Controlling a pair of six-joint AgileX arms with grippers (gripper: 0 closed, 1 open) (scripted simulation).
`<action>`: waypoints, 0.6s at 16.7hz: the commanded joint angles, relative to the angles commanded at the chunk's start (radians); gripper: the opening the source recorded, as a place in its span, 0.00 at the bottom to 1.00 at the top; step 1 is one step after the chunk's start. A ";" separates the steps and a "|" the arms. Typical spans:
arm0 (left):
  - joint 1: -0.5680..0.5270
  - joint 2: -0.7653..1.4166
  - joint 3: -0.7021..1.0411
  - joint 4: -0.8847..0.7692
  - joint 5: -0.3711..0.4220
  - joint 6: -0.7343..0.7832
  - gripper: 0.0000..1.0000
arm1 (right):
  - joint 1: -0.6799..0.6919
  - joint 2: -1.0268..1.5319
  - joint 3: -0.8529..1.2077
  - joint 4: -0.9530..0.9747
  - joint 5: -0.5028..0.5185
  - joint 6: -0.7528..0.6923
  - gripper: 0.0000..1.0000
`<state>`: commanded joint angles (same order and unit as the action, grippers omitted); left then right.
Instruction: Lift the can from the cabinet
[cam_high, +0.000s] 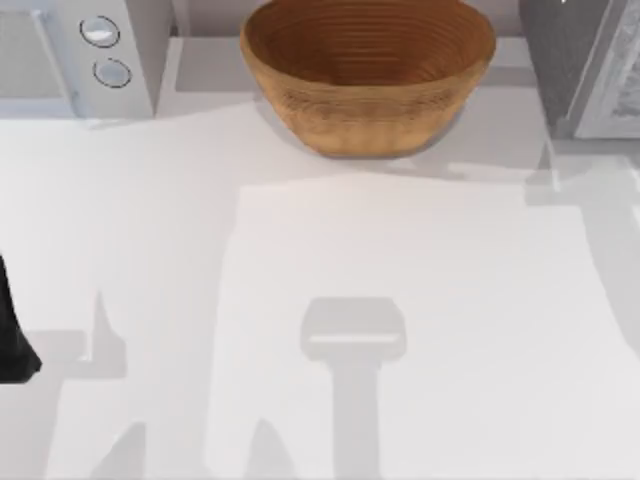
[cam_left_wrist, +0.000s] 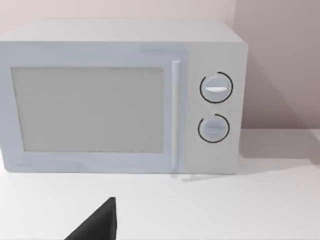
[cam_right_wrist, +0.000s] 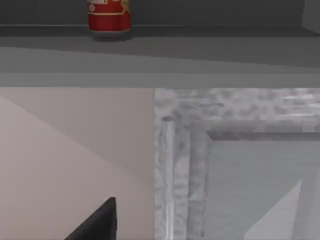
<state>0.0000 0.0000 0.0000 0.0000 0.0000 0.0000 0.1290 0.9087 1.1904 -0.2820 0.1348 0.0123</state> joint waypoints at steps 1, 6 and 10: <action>0.000 0.000 0.000 0.000 0.000 0.000 1.00 | 0.009 0.067 0.095 -0.020 0.010 0.001 1.00; 0.000 0.000 0.000 0.000 0.000 0.000 1.00 | 0.044 0.337 0.451 -0.104 0.050 0.004 1.00; 0.000 0.000 0.000 0.000 0.000 0.000 1.00 | 0.056 0.419 0.551 -0.135 0.062 0.003 1.00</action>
<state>0.0000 0.0000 0.0000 0.0000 0.0000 0.0000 0.1846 1.3272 1.7419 -0.4175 0.1967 0.0157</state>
